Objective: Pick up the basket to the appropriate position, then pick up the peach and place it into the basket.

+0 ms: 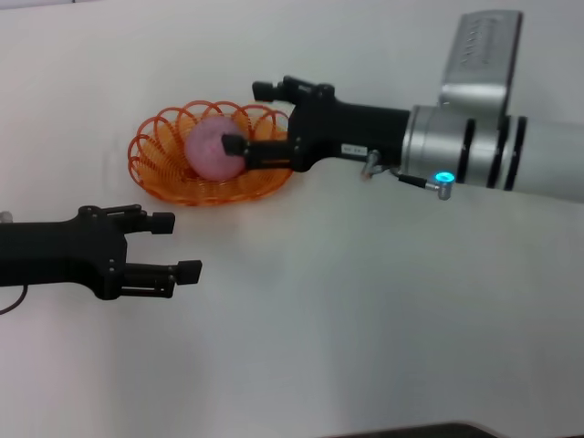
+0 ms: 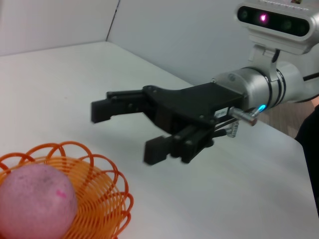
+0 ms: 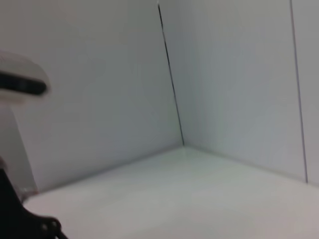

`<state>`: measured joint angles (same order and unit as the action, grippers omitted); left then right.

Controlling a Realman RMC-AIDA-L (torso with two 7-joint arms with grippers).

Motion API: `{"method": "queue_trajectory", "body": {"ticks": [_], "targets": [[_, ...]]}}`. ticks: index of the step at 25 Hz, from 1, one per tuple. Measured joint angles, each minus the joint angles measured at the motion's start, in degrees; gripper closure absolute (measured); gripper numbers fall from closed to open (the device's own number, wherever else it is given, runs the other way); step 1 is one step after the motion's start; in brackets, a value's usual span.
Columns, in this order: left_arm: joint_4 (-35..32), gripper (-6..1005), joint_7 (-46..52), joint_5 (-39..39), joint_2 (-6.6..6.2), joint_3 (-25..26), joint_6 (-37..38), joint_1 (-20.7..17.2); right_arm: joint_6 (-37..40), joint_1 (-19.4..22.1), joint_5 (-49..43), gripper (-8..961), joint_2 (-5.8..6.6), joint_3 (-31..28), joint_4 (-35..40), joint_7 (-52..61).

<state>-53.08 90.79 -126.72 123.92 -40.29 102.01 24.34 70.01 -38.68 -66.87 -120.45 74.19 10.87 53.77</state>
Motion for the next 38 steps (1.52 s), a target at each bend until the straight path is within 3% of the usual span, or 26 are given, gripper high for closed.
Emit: {"method": "queue_trajectory", "body": {"ticks": [12,13,17,22,23,28,38], "targets": [[0.0,108,-0.96,3.3,-0.04,0.88,-0.48,0.03,8.78,12.06,0.93,-3,1.29,-6.69,17.47,6.27],[0.0,108,-0.96,3.59,-0.07,0.95,-0.5,0.03,8.99,14.15,-1.13,-4,1.8,-6.85,22.11,10.27],[-0.1,108,-1.02,4.11,-0.16,1.11,-0.58,0.0,9.94,16.79,-6.68,-4,2.97,-6.96,29.27,17.31],[-0.23,108,-0.93,4.2,-0.18,1.14,-0.6,-0.02,17.44,18.17,-20.79,-3,4.68,-10.61,38.53,29.38],[-0.24,109,-0.91,4.25,-0.18,1.17,-0.6,-0.08,21.16,17.82,-27.57,-3,4.77,-13.85,41.21,33.6],[-0.27,109,-0.91,4.45,-0.18,1.18,-0.6,-0.16,28.3,17.14,-38.47,-3,4.46,-19.06,44.72,37.46],[-0.63,108,-1.32,5.66,-0.17,2.68,-0.59,-0.77,34.8,21.5,-39.45,-4,3.7,-30.01,45.6,32.97]]}}
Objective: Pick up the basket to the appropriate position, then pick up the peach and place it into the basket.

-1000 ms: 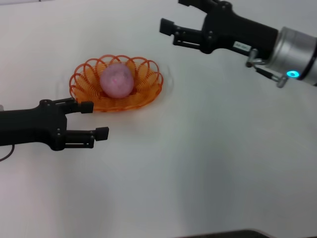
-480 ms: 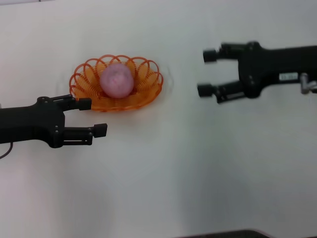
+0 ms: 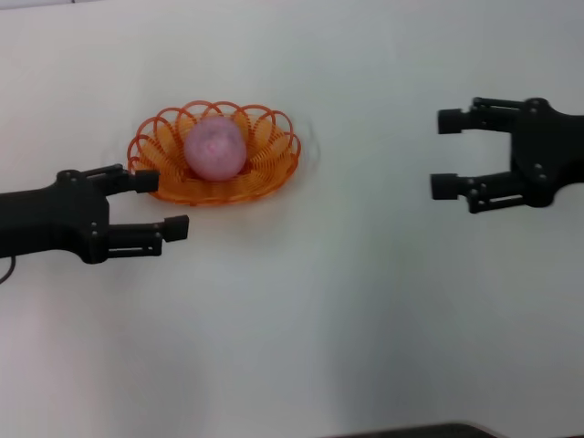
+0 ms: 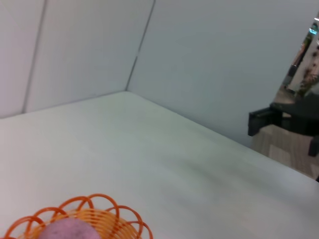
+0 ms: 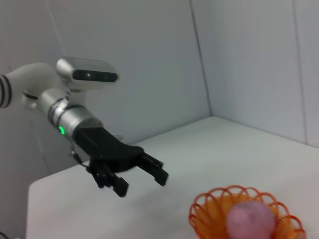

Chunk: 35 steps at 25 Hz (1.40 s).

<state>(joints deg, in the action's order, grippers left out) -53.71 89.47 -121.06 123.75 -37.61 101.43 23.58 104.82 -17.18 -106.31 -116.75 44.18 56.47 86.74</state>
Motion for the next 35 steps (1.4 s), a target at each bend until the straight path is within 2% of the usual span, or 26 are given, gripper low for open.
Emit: {"method": "queue_trajectory", "body": {"ticks": [4,11,21,35], "targets": [[0.28,108,-0.3,0.21,0.0,1.37,0.0,-0.17,-0.36,1.64,-0.91,-4,-0.39,-3.04,-2.04,-3.85],[0.45,108,-0.91,0.83,0.05,1.58,-0.08,-0.46,-1.64,1.24,-1.2,-3,-0.52,-4.75,-8.36,-9.13],[0.46,108,-1.11,2.62,0.09,1.58,-0.05,-1.55,-3.31,1.09,-1.22,-4,-1.76,-5.96,-8.57,-9.48],[0.45,108,-1.14,2.79,0.09,1.57,0.0,-1.68,-3.43,0.3,-1.27,-4,-2.01,-6.1,-8.72,-10.52]]}}
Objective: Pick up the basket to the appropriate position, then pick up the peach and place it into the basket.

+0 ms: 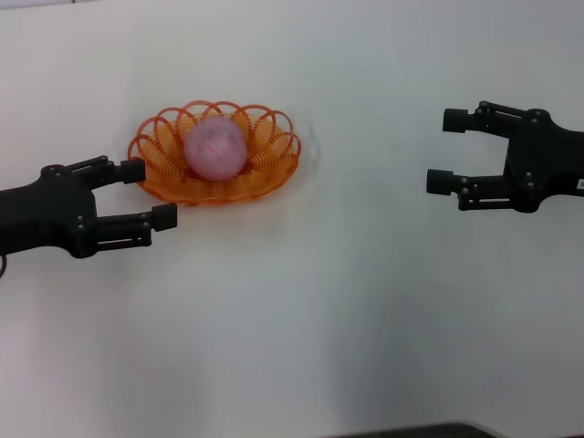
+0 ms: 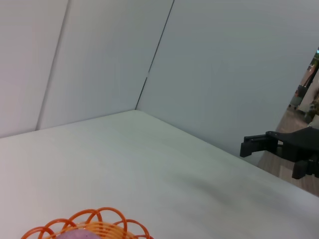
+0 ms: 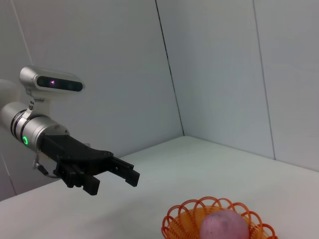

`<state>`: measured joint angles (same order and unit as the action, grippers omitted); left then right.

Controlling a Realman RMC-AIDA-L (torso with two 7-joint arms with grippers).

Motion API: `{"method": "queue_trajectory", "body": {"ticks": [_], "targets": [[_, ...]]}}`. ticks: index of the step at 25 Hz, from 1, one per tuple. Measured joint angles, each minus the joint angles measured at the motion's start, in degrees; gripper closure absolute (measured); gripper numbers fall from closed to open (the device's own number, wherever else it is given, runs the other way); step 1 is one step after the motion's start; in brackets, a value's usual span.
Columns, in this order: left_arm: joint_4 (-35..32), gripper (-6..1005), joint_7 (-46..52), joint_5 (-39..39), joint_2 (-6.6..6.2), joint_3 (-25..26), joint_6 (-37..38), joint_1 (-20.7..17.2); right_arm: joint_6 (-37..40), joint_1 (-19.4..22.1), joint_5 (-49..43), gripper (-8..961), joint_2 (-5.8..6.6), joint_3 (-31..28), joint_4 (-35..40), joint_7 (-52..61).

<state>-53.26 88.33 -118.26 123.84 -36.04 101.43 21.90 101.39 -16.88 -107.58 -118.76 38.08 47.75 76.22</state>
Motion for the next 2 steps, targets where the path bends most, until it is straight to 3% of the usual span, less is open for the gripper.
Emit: {"method": "queue_trajectory", "body": {"ticks": [2], "targets": [[0.0,108,0.0,0.04,0.0,0.0,0.0,-0.01,0.0,-0.26,0.0,-4,0.01,0.05,-0.02,-0.01]]}}
